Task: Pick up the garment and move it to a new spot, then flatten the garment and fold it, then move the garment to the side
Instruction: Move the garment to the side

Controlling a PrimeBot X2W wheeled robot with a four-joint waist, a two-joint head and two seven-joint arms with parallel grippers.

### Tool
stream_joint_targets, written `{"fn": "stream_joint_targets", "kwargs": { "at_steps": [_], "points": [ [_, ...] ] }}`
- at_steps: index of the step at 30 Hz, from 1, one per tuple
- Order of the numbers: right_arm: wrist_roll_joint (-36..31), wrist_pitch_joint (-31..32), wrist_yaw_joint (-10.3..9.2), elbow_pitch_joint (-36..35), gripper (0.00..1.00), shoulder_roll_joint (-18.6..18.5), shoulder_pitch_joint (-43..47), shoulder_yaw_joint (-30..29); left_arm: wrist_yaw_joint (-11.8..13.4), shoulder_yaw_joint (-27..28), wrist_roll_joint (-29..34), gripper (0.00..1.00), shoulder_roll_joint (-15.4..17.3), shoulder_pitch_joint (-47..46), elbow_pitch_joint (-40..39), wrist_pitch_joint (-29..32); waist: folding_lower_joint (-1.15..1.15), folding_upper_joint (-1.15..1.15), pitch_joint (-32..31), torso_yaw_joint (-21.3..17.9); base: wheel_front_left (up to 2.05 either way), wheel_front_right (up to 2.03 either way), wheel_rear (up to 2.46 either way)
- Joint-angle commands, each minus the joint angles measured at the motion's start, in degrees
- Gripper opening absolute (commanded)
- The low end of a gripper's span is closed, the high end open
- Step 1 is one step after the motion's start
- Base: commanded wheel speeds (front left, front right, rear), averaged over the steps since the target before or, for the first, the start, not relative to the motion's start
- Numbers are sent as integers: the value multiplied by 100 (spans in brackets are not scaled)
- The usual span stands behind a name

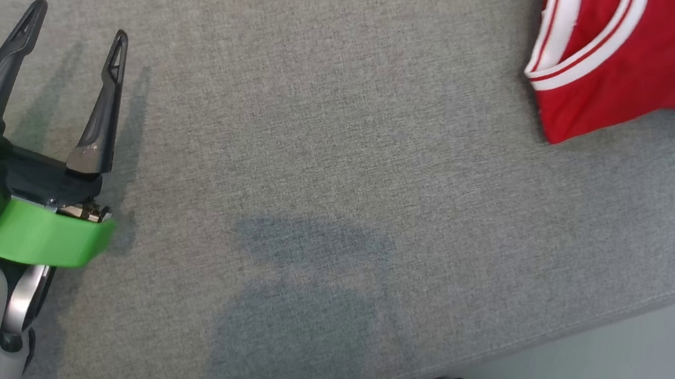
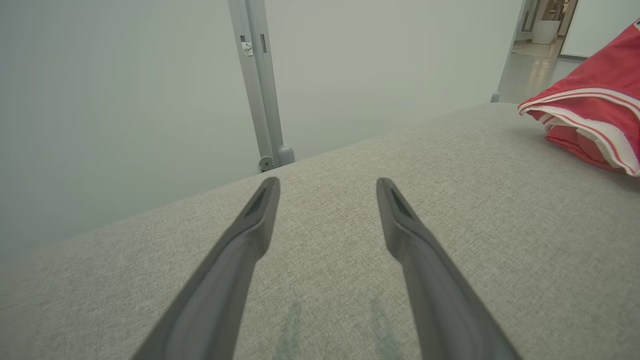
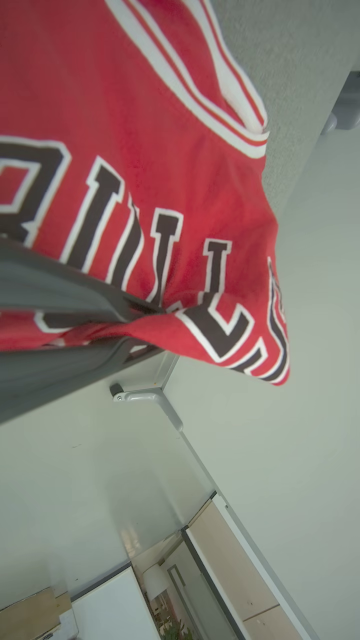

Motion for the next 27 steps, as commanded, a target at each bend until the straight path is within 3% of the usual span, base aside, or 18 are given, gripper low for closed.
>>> {"fn": "stream_joint_targets", "kwargs": {
  "at_steps": [1,5,6,7,8,16,20,27],
  "points": [
    [-85,-114,-12,176,0,-42,-168,-88,-36,5,54,100,71,-135,-55,21,-1,0,371,-38,0,0,0],
    [-484,-217,-12,757,0,166,-439,-325,-37,3,57,100,120,-189,-142,81,-1,0,517,6,0,0,0],
    [-570,-234,-12,927,17,231,-520,-424,-34,-3,59,100,133,-201,-161,96,-1,0,542,18,0,0,0],
    [-657,-222,-12,1087,48,325,-579,-487,-33,-8,61,100,139,-208,-171,96,-1,0,557,32,0,0,0],
    [-726,-258,-11,1222,100,418,-639,-550,-33,-21,61,100,141,-211,-173,104,-1,0,564,48,0,0,0],
    [-1129,-694,-12,1864,100,1073,-720,-1335,32,-103,24,100,68,-211,-19,22,-1,0,384,125,0,0,0],
    [-1065,-814,-12,1745,100,1382,-513,-1617,82,-116,-29,100,-14,-93,123,-67,-1,0,154,154,0,0,0],
    [-862,-881,-11,884,100,2046,283,-1942,245,-128,-218,100,-279,255,503,-364,-1,0,-566,324,0,0,0]
  ]
}}
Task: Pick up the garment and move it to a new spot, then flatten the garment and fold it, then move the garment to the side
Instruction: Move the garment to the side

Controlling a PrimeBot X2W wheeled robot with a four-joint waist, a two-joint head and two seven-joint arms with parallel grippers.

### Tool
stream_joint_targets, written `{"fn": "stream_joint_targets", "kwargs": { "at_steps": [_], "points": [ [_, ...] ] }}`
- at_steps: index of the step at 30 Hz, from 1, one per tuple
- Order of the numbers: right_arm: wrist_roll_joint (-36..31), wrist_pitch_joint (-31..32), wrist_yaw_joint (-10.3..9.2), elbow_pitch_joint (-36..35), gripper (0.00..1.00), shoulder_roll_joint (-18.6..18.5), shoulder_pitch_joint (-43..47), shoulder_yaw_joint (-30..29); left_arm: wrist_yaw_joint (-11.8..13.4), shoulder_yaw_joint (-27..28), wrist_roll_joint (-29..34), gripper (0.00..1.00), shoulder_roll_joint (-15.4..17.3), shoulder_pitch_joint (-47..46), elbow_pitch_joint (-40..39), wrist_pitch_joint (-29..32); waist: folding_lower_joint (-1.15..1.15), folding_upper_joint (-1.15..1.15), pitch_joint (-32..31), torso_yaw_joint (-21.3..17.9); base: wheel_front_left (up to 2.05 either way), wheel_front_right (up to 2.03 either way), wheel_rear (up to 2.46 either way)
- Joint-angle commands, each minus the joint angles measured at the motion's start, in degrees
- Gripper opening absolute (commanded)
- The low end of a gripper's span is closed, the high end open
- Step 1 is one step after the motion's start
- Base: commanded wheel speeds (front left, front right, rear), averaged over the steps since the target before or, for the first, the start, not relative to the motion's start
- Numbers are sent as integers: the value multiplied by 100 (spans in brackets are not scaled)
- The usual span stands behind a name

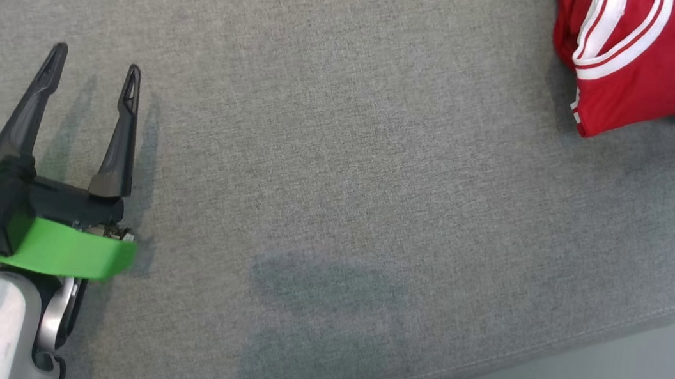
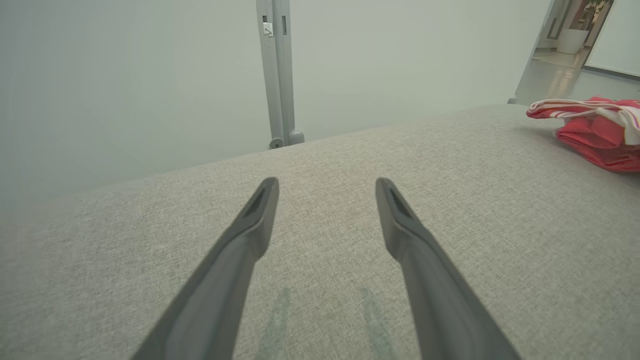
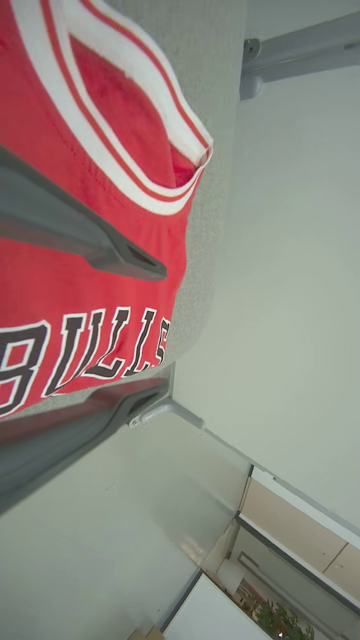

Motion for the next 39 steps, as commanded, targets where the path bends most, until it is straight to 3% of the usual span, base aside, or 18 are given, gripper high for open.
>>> {"fn": "stream_joint_targets", "kwargs": {
  "at_steps": [1,8,17,27,39],
  "points": [
    [73,-23,-10,-153,100,103,160,-15,41,28,-59,100,-22,103,42,-49,0,0,-450,163,0,0,0],
    [286,21,-10,-1285,100,797,1214,220,209,100,-184,100,-177,427,282,-258,0,0,-989,516,0,0,0],
    [433,282,-10,-2054,100,1251,2051,830,414,313,-462,100,-351,771,507,-490,0,0,-1511,1021,0,0,0],
    [536,445,-10,-2143,100,1343,2611,1116,428,283,-515,100,-324,1179,767,-484,0,0,-2067,1247,0,0,0],
    [573,670,-10,-2430,100,1372,3485,908,399,105,-597,100,-351,1632,945,-390,0,0,-2732,1202,0,0,0]
  ]
}}
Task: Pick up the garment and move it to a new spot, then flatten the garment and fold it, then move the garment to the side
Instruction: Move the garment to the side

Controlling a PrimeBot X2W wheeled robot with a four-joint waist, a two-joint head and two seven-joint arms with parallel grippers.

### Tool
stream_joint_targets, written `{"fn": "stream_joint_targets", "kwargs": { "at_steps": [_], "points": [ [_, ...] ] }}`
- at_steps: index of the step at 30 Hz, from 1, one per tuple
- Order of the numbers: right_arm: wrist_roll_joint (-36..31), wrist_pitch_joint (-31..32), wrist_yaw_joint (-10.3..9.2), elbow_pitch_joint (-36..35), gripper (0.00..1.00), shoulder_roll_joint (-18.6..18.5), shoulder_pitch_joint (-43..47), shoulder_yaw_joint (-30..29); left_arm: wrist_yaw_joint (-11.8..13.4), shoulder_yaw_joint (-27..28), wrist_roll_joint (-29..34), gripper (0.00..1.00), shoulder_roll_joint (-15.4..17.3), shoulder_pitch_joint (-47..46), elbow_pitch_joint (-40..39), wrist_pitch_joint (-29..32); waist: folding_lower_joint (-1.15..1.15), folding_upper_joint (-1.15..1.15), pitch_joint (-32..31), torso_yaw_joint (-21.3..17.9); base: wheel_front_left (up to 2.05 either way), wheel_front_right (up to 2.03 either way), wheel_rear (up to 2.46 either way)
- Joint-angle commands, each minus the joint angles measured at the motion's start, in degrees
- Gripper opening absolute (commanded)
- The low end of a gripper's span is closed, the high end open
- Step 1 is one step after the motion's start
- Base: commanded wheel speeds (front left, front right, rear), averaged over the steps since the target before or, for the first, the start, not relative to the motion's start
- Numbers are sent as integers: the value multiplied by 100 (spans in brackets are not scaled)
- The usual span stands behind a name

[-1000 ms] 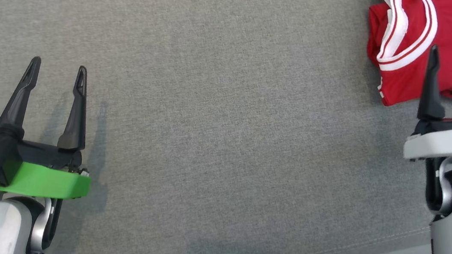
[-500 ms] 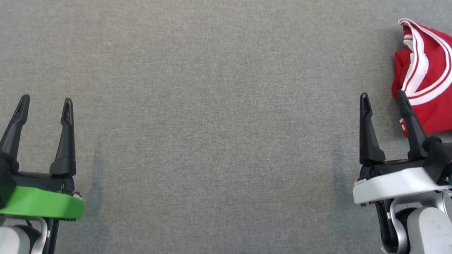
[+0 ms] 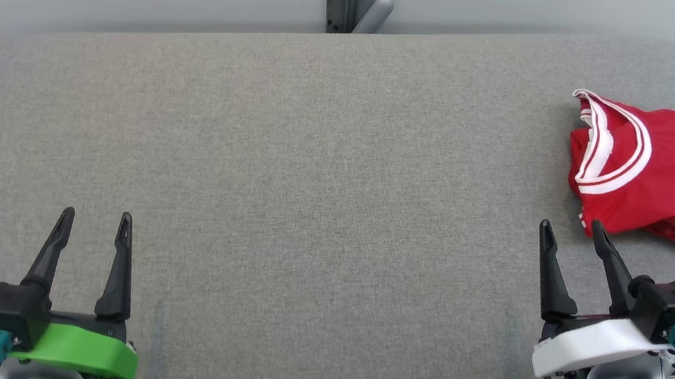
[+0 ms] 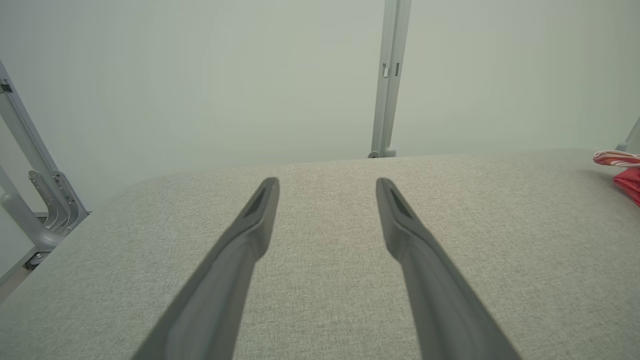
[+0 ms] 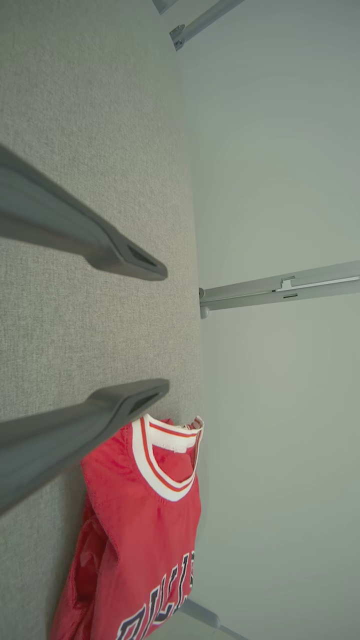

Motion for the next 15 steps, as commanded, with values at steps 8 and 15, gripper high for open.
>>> {"fn": "stream_joint_targets", "kwargs": {
  "at_steps": [8,15],
  "points": [
    [-40,232,-9,-417,100,-61,587,-112,94,-39,-43,100,91,406,-24,165,0,0,-541,-44,0,0,0],
    [-53,342,-9,-661,100,-57,788,-172,121,-64,-79,100,132,541,-66,290,0,0,-646,-45,0,0,0]
  ]
}}
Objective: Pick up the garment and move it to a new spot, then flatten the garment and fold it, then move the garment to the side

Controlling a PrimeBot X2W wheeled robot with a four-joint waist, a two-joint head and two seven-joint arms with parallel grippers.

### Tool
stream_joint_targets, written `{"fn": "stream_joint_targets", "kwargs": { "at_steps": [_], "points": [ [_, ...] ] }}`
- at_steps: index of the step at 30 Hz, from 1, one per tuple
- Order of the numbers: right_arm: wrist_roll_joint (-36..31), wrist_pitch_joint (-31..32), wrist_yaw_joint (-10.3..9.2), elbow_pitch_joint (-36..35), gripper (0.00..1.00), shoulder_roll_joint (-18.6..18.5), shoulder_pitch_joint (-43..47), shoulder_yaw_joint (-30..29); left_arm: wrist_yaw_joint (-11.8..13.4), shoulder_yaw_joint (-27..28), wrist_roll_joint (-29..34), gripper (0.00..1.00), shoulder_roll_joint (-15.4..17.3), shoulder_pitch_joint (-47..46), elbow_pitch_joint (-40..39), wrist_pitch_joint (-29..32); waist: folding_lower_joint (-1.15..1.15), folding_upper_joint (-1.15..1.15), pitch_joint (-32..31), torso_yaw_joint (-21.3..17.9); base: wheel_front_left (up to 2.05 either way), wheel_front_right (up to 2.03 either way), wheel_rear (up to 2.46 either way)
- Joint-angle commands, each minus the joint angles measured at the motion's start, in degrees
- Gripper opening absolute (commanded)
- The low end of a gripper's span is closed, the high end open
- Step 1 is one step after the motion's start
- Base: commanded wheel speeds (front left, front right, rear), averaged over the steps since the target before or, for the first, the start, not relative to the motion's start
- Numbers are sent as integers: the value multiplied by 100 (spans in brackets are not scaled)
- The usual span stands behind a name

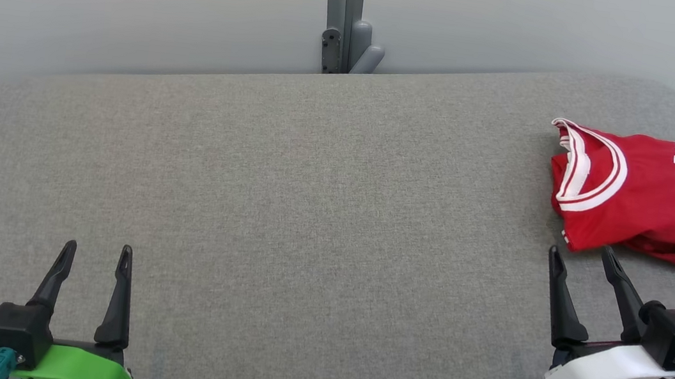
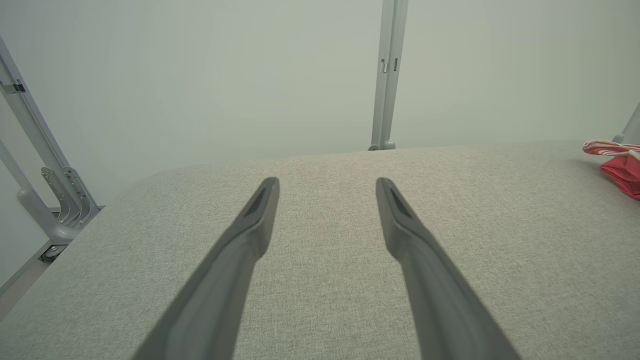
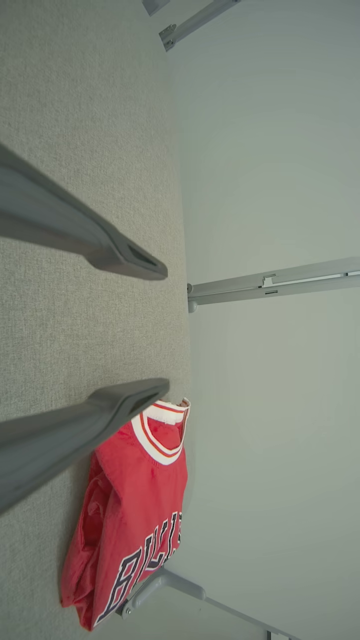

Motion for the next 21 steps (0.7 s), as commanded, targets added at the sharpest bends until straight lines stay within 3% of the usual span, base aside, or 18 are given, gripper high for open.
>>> {"fn": "stream_joint_targets", "kwargs": {
  "at_steps": [1,21],
  "points": [
    [-3,19,-9,-55,100,-13,100,-16,36,-6,-29,100,37,84,-17,22,0,0,-16,4,0,0,0],
    [40,33,-9,-76,100,23,131,3,115,-85,-96,100,75,81,6,108,0,0,-26,50,0,0,0]
  ]
}}
